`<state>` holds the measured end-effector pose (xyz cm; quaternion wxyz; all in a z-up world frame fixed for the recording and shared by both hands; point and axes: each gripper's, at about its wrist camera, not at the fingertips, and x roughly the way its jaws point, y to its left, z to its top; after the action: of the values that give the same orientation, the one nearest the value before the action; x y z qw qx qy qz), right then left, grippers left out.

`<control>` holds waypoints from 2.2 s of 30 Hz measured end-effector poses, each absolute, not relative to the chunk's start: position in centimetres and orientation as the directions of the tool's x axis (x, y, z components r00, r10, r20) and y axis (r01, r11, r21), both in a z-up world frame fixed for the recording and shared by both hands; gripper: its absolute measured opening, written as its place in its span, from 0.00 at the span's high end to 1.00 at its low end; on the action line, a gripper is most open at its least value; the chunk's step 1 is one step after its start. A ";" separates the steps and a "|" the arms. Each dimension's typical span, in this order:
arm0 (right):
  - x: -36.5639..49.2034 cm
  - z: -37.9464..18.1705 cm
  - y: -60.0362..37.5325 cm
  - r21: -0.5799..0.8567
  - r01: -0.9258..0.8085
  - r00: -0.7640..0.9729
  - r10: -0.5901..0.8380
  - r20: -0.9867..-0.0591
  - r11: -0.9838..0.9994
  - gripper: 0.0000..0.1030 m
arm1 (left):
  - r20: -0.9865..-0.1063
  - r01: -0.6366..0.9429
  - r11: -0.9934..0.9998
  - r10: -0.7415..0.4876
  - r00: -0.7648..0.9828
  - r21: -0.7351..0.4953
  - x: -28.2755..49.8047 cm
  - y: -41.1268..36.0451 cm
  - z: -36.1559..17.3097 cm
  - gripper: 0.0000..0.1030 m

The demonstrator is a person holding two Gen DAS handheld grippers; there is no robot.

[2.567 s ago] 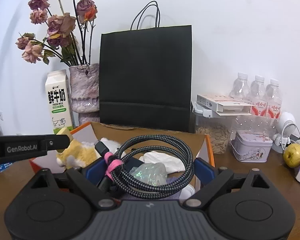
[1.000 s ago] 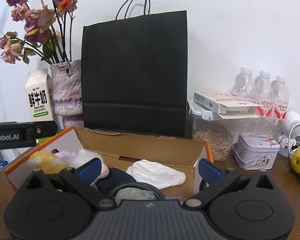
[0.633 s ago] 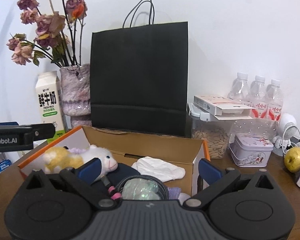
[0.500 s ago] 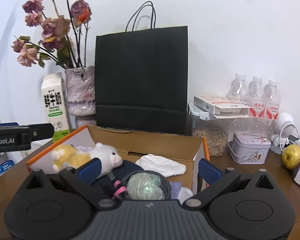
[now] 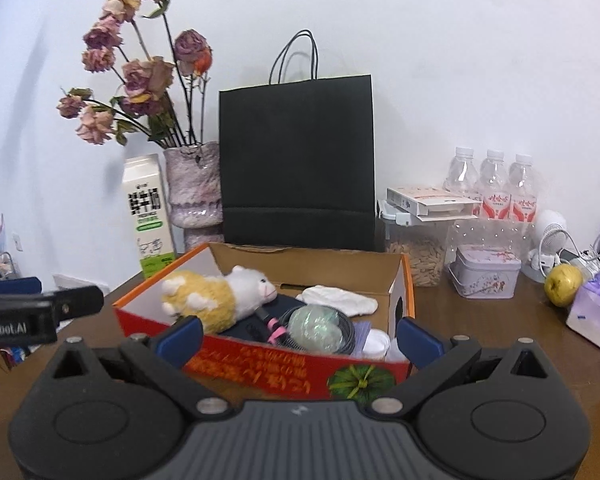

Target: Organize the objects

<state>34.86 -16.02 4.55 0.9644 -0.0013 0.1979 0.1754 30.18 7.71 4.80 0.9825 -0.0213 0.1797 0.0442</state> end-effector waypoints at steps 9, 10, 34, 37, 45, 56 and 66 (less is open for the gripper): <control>27.9 5.0 -16.8 0.063 -0.347 0.855 0.343 -0.390 0.936 0.00 | -0.388 -0.085 0.996 0.067 0.919 -0.029 23.4 7.2 4.8 0.00; 27.2 5.0 -16.9 0.062 -0.346 0.854 0.342 -0.392 0.936 0.00 | -0.390 -0.084 0.996 0.067 0.918 -0.027 22.6 7.2 4.8 0.00; 17.5 4.3 -19.0 0.047 -0.327 0.860 0.318 -0.400 0.944 0.00 | -0.412 -0.075 0.997 0.055 0.910 -0.032 13.1 6.0 4.0 0.00; 17.5 4.3 -19.0 0.043 -0.330 0.858 0.318 -0.403 0.943 0.00 | -0.414 -0.079 0.996 0.061 0.908 -0.028 13.1 5.9 4.0 0.00; 17.6 4.3 -19.0 0.042 -0.327 0.858 0.315 -0.406 0.944 0.00 | -0.420 -0.076 0.997 0.060 0.906 -0.022 13.2 5.7 3.8 0.00; 17.6 4.4 -19.0 0.041 -0.327 0.858 0.314 -0.407 0.944 0.00 | -0.419 -0.074 0.997 0.059 0.906 -0.022 13.1 5.7 3.9 0.00; 17.6 4.3 -19.0 0.041 -0.328 0.857 0.315 -0.408 0.944 0.00 | -0.422 -0.073 0.997 0.061 0.905 -0.012 13.2 5.6 3.9 0.00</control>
<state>17.62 -19.04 4.32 0.9634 -0.0150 0.2093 0.1667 13.17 5.57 3.91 0.9758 -0.0139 0.2156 0.0342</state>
